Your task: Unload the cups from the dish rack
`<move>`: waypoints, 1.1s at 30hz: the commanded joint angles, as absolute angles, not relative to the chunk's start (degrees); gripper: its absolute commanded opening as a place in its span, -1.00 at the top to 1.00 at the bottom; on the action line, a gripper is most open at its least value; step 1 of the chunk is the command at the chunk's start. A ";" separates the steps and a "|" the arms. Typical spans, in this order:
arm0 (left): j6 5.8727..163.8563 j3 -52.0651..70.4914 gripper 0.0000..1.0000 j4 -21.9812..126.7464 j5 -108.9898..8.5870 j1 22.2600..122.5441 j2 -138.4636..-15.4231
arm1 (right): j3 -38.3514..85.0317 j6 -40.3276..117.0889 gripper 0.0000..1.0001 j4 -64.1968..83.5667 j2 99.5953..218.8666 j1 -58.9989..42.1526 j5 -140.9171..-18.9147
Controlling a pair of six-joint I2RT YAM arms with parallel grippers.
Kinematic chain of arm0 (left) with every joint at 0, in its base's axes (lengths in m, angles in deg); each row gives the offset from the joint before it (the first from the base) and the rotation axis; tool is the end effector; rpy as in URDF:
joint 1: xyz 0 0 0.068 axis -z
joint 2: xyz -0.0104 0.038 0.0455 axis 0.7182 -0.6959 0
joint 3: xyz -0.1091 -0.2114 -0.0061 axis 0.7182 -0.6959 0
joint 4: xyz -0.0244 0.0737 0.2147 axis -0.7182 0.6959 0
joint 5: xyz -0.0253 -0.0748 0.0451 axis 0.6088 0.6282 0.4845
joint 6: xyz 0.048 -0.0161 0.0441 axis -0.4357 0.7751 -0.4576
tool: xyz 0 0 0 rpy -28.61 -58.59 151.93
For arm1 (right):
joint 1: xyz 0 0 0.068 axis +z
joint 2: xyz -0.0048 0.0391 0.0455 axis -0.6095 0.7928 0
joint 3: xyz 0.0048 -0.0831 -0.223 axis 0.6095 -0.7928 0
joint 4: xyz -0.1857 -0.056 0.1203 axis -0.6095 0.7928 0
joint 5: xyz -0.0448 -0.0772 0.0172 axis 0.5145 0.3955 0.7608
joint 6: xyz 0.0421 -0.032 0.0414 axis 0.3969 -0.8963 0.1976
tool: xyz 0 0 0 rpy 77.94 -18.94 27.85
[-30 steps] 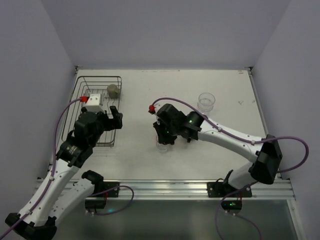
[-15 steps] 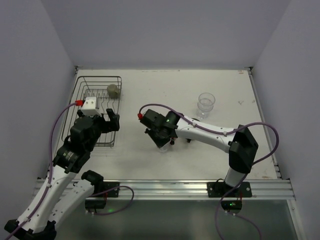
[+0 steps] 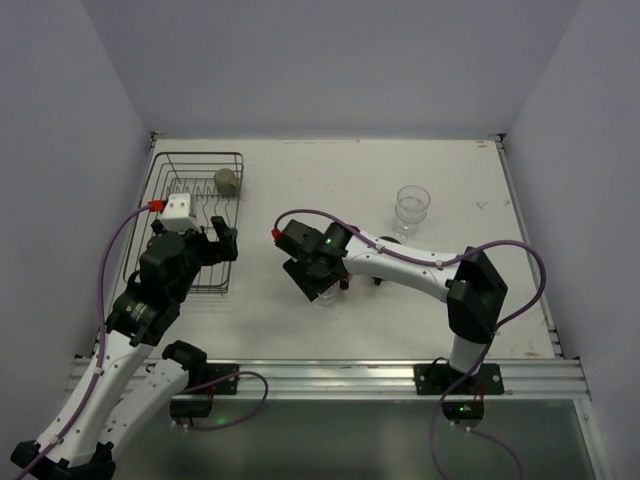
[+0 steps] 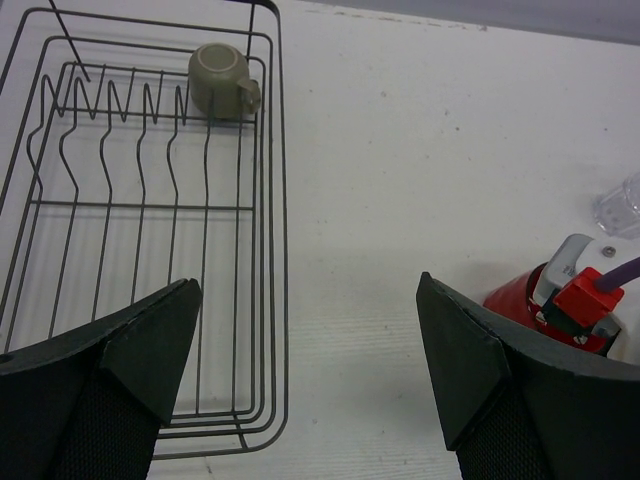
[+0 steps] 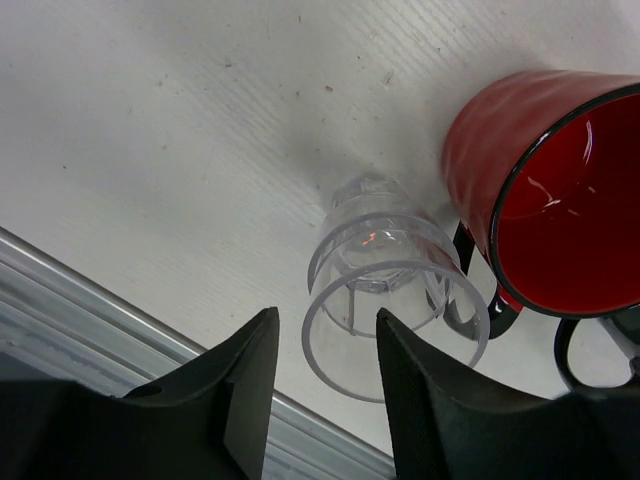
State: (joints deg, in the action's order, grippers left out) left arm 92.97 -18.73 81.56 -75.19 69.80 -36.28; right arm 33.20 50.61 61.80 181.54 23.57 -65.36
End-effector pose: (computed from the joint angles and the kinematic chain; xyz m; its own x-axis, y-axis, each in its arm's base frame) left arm 0.1424 -0.0461 0.2992 -0.3063 -0.2172 -0.9268 0.0360 0.9703 -0.2392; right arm 0.1663 0.2881 0.2080 -0.7079 -0.6130 -0.3510 -0.6549 0.7557 0.0010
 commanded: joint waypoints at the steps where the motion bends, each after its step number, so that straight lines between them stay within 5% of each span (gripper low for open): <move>1: 92.09 -18.83 -0.93 80.41 -76.48 69.02 -36.34 | 36.39 49.32 -0.03 62.09 180.37 23.89 -64.72; 11: 94.64 -14.36 -0.94 78.48 -72.00 66.47 -46.60 | 33.76 50.20 -0.27 55.77 165.54 23.89 -64.19; 20: 99.03 -6.19 -0.89 71.20 -69.19 58.14 -67.42 | 7.42 52.75 -0.21 32.41 138.22 23.89 -67.35; 33: 97.11 23.96 -0.65 73.29 -73.40 51.35 -101.81 | -7.55 54.16 -0.10 25.26 124.65 23.80 -67.88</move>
